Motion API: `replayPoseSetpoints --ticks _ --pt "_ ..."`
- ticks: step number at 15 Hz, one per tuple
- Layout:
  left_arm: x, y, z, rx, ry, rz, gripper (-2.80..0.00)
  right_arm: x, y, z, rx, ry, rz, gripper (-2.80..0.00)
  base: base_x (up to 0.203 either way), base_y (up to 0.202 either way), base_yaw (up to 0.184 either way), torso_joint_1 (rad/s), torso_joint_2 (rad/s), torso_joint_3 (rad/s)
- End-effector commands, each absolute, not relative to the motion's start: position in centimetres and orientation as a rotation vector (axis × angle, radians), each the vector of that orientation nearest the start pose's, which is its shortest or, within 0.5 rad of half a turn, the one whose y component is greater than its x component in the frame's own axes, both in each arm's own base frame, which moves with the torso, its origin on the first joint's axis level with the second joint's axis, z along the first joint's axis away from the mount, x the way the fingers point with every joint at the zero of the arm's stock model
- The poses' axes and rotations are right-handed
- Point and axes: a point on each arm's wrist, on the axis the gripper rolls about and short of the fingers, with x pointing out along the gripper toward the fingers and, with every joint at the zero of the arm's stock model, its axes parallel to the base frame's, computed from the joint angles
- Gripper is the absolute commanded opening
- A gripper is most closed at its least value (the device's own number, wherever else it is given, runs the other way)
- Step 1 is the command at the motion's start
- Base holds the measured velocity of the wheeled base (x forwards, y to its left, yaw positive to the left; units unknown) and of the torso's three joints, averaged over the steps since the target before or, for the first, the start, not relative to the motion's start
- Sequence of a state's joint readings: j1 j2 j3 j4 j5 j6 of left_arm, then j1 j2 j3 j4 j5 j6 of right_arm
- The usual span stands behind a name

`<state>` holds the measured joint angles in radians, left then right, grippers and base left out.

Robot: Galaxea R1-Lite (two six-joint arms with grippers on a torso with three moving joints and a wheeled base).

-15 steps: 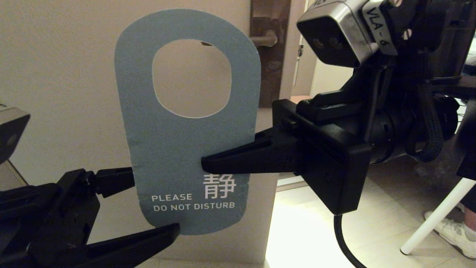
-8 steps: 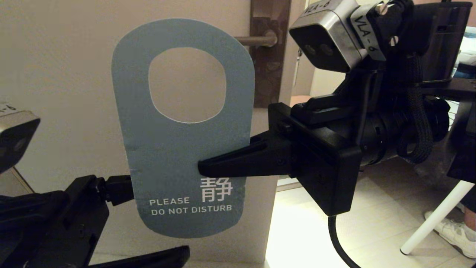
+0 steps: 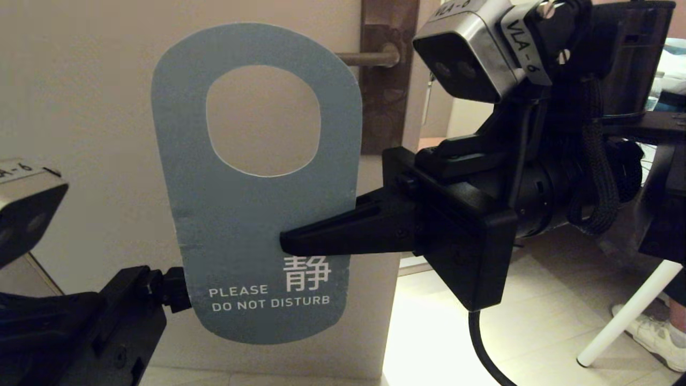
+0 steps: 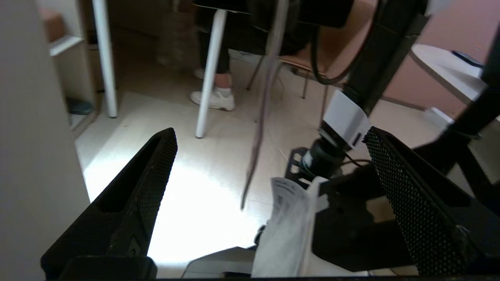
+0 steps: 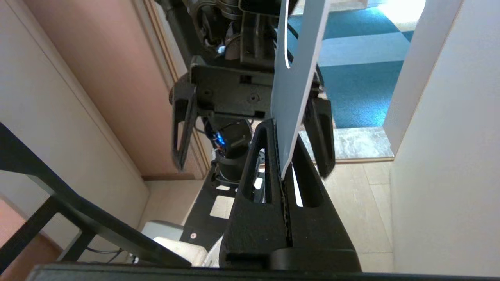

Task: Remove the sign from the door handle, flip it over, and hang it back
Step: Hand it to the other hand

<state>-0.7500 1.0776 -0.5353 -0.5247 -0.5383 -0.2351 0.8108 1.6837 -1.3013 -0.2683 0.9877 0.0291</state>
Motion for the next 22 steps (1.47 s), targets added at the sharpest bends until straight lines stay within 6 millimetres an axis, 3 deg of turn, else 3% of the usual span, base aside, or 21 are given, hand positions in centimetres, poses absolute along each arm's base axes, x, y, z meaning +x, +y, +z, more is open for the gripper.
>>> replayPoseSetpoints --ticks 1,22 --pt "9.97 -10.97 23.67 -0.199 0.173 -1.287 0.00 20.22 24.46 29.21 0.032 0.157 1.811 -2.80 0.000 0.000 0.000 0.000 0.00 0.000" --pt "9.48 -11.31 23.69 -0.195 0.174 -1.329 0.00 19.70 25.20 28.57 0.006 0.149 1.838 -2.80 0.000 0.000 0.000 0.000 0.00 0.000"
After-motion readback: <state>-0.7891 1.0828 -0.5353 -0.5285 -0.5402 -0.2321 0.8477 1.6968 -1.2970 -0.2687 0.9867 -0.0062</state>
